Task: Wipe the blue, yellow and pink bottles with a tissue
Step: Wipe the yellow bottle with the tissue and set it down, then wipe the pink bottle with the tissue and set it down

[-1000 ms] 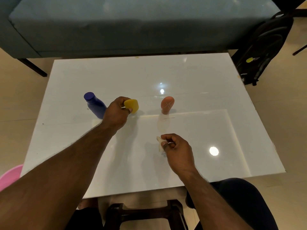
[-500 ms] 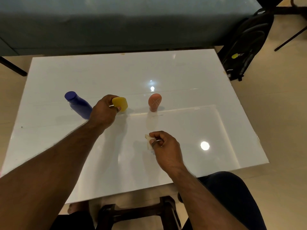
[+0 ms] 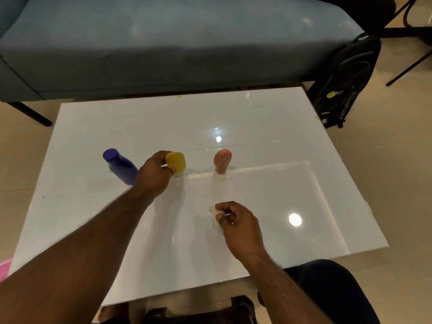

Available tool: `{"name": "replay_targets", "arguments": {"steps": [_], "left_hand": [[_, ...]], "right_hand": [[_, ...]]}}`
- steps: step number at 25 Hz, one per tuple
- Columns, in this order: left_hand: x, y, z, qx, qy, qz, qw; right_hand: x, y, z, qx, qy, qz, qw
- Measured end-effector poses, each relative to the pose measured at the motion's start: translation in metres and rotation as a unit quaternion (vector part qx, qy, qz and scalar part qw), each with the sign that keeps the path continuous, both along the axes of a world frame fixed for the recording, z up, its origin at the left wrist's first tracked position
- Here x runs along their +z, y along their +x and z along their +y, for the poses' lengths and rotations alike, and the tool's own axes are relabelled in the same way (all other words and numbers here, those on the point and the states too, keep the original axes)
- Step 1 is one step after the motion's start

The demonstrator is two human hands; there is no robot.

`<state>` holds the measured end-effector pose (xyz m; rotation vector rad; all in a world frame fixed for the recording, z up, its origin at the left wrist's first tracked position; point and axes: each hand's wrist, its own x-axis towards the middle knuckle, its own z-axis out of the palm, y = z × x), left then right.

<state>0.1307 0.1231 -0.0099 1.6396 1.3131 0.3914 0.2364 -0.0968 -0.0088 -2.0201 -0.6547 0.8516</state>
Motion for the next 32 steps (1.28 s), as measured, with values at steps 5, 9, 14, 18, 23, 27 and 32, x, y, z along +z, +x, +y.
{"name": "replay_targets", "arguments": {"steps": [5, 9, 14, 18, 23, 27, 32], "left_hand": [[0.002, -0.005, -0.004, 0.006, -0.035, 0.031, 0.999], [0.006, -0.017, -0.030, 0.044, -0.027, 0.123, 0.991], [0.008, 0.006, -0.067, -0.048, -0.030, 0.101, 0.993], [0.014, 0.043, -0.066, -0.099, -0.011, 0.049, 0.994], [0.008, 0.070, -0.052, -0.136, -0.014, 0.038, 0.990], [0.003, 0.084, -0.048, -0.141, 0.005, 0.029, 0.990], [0.003, 0.094, -0.048, -0.131, 0.036, 0.030, 0.990]], "right_hand": [[-0.002, 0.000, 0.000, -0.004, -0.003, -0.001, 1.000], [-0.002, 0.000, -0.001, -0.007, 0.001, 0.000, 1.000], [-0.003, -0.001, -0.002, -0.006, 0.004, -0.003, 1.000], [-0.002, 0.002, -0.002, -0.007, -0.001, -0.004, 1.000], [-0.001, 0.004, -0.001, -0.008, -0.008, 0.000, 1.000], [-0.004, 0.005, -0.001, -0.012, -0.013, 0.000, 1.000], [-0.004, 0.005, -0.002, -0.009, -0.012, 0.000, 1.000]]}}
